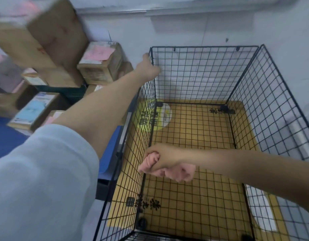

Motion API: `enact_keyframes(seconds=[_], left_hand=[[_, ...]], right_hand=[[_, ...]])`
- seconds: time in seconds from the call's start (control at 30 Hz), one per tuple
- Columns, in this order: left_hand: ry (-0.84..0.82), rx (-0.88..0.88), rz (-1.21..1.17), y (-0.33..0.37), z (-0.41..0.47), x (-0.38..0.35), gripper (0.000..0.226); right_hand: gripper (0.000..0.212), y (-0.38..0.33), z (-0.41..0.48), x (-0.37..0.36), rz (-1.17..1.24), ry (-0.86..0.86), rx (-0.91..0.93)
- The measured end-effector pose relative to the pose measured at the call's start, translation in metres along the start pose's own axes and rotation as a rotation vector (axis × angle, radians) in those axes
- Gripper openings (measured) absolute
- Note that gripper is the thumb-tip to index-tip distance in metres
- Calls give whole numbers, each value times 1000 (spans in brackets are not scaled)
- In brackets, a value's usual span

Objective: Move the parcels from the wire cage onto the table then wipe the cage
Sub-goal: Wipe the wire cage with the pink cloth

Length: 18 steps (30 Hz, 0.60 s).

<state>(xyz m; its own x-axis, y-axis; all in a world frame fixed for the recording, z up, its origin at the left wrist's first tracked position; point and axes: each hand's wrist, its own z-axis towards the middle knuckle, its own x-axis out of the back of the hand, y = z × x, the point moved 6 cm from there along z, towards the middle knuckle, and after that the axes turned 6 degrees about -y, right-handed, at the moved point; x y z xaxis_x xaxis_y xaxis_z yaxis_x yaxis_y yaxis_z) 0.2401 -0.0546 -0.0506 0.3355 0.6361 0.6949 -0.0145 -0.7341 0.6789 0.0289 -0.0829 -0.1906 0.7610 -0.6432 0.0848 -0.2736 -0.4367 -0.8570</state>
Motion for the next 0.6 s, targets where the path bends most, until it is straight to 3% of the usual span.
enact_keyframes(seconds=[0.2, 0.43, 0.6], left_hand=[[-11, 1, -48, 1, -5, 1, 67], [38, 10, -96, 0, 4, -1, 61], [58, 1, -142, -3, 6, 0, 58]], right_hand=[[24, -34, 15, 87, -279, 233, 79], [23, -28, 32, 197, -171, 759, 65], [10, -37, 48, 226, -200, 852, 19]])
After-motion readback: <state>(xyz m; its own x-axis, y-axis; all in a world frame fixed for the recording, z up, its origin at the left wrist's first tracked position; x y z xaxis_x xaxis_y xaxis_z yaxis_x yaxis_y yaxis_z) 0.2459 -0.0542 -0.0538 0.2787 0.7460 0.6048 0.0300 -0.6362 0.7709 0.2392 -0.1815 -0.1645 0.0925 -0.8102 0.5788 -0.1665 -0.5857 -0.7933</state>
